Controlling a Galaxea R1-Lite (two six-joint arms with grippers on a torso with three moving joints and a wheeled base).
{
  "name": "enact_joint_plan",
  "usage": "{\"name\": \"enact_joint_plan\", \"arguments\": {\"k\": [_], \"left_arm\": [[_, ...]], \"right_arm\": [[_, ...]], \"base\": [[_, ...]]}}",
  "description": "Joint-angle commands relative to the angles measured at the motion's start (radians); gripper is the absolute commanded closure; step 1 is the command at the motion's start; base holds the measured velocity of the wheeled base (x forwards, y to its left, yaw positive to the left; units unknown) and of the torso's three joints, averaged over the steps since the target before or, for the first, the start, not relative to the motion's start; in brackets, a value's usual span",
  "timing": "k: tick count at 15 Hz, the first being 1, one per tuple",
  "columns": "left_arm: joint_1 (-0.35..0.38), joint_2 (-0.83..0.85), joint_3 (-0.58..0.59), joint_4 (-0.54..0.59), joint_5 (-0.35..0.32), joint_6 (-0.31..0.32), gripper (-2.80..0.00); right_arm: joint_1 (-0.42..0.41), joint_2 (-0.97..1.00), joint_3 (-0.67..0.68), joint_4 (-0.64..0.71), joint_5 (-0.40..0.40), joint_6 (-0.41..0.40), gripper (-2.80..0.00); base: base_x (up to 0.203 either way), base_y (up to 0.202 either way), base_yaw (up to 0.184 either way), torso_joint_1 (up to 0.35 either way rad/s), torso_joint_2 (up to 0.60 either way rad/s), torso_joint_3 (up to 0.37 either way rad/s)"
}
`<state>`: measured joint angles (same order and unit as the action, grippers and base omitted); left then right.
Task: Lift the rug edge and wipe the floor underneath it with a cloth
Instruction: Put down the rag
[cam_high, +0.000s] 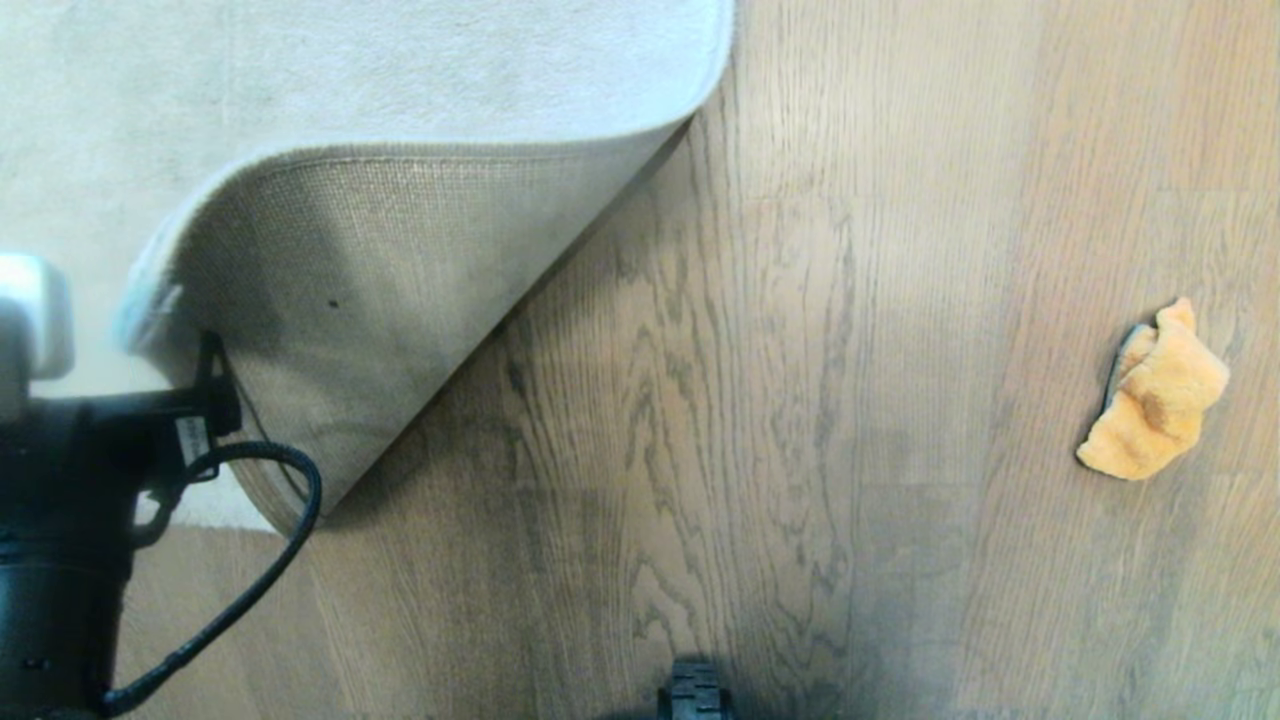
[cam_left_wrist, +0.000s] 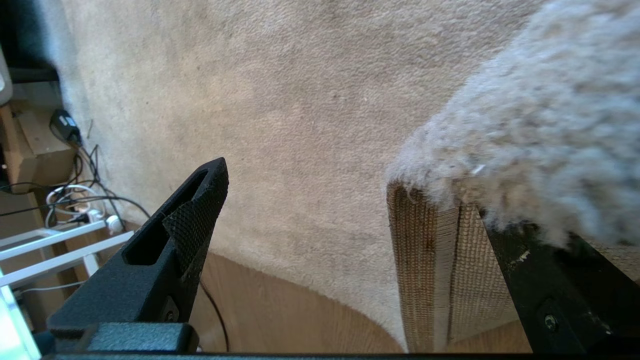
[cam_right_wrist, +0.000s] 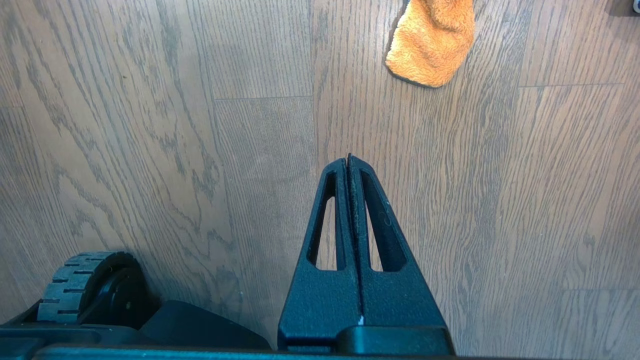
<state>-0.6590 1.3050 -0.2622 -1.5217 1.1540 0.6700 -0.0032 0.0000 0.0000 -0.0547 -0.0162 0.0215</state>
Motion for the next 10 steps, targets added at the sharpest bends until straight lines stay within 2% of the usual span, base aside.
{"name": "enact_joint_plan", "arguments": {"k": [1,7,10], "left_arm": [[-0.024,-0.024,-0.008,-0.026,0.006,0.003,-2.8],[-0.094,-0.078,-0.021,-0.029,0.004,-0.012,-2.8],[-0.157,-0.12,-0.027,-0.028,0.004,-0.012,-2.8]], "right_arm": [[0.0,0.002,0.0,-0.001,0.0,0.0,0.0],[0.0,0.002,0.0,-0.001,-0.001,0.0,0.0],[0.0,0.002,0.0,-0.001,-0.001,0.0,0.0]], "base": [[0.0,0.0,0.0,0.0,0.0,0.0],[0.0,0.0,0.0,0.0,0.0,0.0],[0.0,0.0,0.0,0.0,0.0,0.0]]}}
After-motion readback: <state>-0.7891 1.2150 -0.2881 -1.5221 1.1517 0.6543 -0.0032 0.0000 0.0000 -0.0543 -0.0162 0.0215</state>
